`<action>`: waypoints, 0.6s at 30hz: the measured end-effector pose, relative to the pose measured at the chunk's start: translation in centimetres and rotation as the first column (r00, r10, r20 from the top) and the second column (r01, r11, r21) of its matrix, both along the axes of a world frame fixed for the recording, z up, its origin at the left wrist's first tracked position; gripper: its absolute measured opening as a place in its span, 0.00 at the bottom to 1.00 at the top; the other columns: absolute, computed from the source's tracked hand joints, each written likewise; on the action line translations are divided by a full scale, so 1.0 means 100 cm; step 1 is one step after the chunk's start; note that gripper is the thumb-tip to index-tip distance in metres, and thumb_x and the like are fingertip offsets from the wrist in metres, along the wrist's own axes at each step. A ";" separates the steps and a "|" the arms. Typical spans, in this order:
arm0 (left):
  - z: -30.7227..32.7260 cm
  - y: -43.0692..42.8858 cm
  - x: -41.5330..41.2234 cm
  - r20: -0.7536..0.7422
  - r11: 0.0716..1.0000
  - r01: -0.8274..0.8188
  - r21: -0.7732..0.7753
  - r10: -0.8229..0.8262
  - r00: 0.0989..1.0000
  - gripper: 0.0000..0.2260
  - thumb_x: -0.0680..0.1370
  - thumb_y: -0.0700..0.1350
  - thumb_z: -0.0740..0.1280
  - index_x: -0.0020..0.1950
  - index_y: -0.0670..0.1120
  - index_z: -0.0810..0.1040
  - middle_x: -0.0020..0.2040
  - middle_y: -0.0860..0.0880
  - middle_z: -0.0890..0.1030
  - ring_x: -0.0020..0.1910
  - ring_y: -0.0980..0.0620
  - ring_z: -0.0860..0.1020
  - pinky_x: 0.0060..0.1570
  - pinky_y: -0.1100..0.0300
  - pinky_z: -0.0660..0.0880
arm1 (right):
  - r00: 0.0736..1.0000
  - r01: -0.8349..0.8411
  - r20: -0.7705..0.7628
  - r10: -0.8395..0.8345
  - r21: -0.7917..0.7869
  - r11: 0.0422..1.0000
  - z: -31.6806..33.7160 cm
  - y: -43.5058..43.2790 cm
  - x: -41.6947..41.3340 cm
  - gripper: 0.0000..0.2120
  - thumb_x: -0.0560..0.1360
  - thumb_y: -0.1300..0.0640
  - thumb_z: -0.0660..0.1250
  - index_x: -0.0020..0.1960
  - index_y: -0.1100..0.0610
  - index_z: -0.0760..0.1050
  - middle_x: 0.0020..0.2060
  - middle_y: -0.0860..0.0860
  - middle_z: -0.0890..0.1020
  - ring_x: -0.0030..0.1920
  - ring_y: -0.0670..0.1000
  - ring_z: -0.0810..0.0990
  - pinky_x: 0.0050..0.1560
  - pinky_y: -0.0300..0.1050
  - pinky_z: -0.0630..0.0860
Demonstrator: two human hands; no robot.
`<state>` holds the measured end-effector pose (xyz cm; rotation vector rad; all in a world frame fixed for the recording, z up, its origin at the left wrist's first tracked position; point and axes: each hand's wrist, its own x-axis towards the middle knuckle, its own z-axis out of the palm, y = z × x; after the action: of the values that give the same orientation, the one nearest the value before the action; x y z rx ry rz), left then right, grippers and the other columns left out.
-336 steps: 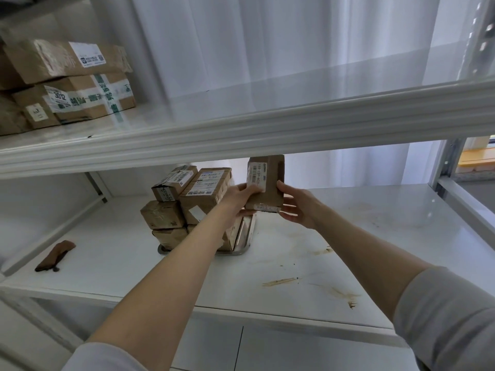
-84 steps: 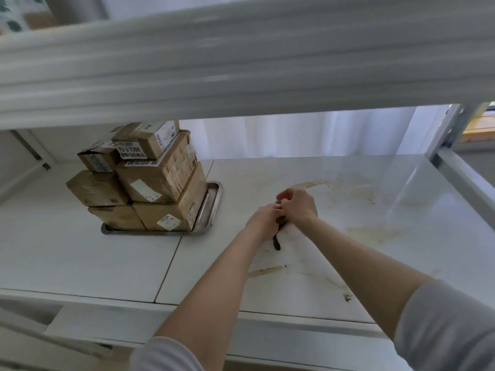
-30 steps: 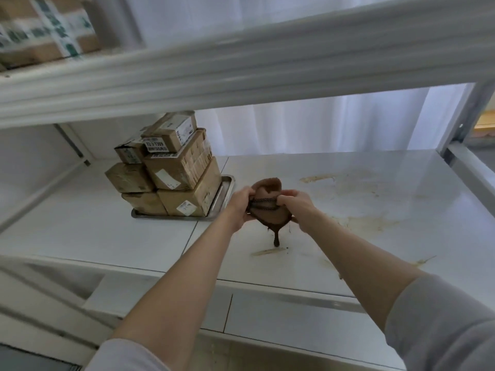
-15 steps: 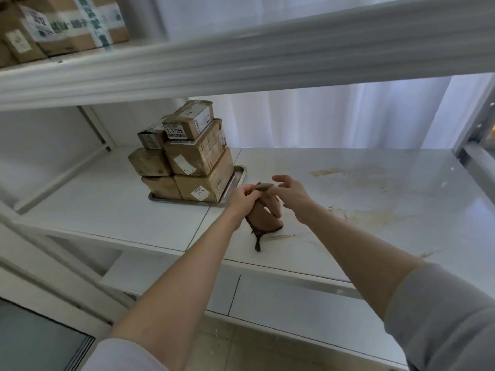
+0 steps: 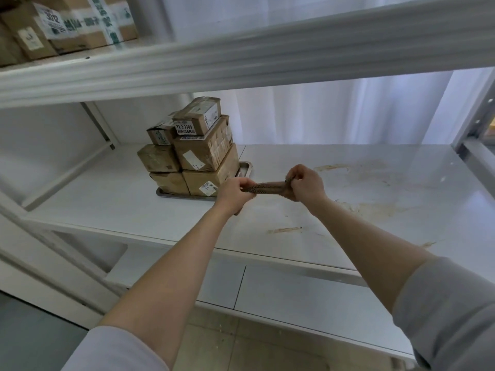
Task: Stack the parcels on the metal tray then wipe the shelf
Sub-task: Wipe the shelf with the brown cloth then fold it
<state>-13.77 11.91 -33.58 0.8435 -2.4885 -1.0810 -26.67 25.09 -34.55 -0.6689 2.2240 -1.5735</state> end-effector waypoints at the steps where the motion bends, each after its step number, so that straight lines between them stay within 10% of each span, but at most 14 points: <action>1: 0.000 0.003 0.002 0.085 0.996 0.085 0.028 -0.087 0.993 0.10 0.73 0.41 0.71 0.55 0.45 0.82 0.37 0.52 0.79 0.37 0.52 0.76 0.41 0.59 0.72 | 0.996 -0.030 -0.079 0.039 0.111 0.993 -0.004 0.004 0.002 0.18 0.72 0.70 0.55 0.37 0.51 0.76 0.43 0.54 0.81 0.43 0.56 0.81 0.43 0.50 0.81; 4: -0.018 0.008 0.012 0.362 0.966 0.254 0.050 -0.254 0.897 0.12 0.74 0.47 0.71 0.57 0.47 0.82 0.54 0.50 0.82 0.49 0.55 0.78 0.48 0.64 0.72 | 0.951 -0.029 -0.250 0.183 0.516 0.856 -0.018 0.017 0.009 0.19 0.74 0.67 0.56 0.41 0.49 0.81 0.49 0.52 0.82 0.45 0.54 0.81 0.45 0.46 0.79; 11: -0.077 0.025 -0.002 0.519 0.892 0.299 -0.340 -0.087 0.850 0.16 0.77 0.43 0.63 0.65 0.53 0.77 0.68 0.49 0.71 0.65 0.46 0.71 0.63 0.54 0.71 | 0.754 -0.248 -0.244 0.610 0.755 0.607 -0.055 0.011 0.047 0.16 0.79 0.59 0.57 0.62 0.49 0.78 0.64 0.53 0.74 0.62 0.55 0.74 0.58 0.46 0.72; 18: -0.092 0.073 -0.052 0.563 0.827 0.486 -0.284 -0.266 0.782 0.24 0.80 0.40 0.58 0.76 0.54 0.62 0.78 0.46 0.56 0.75 0.43 0.58 0.72 0.54 0.60 | 0.924 -0.015 -0.216 0.315 0.804 0.594 -0.063 0.040 0.004 0.22 0.79 0.55 0.62 0.71 0.58 0.64 0.69 0.58 0.67 0.68 0.61 0.68 0.63 0.53 0.70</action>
<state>-18.99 19.21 -42.83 0.5337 -3.2786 -0.3941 -26.32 29.12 -40.83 -0.8531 2.6578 -0.2407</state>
